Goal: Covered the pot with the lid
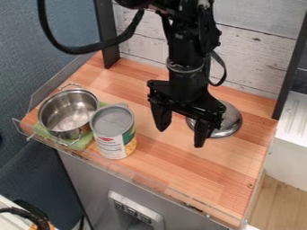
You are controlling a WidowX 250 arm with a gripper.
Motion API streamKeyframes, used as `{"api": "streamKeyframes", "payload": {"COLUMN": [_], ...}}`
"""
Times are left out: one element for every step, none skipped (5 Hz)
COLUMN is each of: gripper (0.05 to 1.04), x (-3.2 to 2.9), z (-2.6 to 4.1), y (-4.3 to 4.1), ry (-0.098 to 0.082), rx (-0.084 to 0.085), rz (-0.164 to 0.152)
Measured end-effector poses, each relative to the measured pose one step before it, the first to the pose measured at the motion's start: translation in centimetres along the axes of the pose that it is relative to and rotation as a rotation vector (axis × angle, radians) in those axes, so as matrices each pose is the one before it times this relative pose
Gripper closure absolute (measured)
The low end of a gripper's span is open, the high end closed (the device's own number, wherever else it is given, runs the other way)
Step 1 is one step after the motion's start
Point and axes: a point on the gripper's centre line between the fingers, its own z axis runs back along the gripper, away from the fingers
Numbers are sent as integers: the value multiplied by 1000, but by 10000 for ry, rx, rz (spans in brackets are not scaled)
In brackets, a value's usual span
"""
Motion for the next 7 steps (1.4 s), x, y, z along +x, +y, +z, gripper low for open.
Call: {"api": "streamKeyframes", "payload": {"gripper": [85,85,85,85,85,129,403], "x": [-117,2760,2846,2714,1712,1033,753], "z": [-684,-1085,-709,-923,-1303,-1802,-177], "y": [15,-213,-361,-192,110,250,247], "ry": [230,-228,-391,-252,-25,272,-41], "rx": [16,-40,-100,-107,62,273,72], "rz": [33,296,293,204,149,-107,18]}}
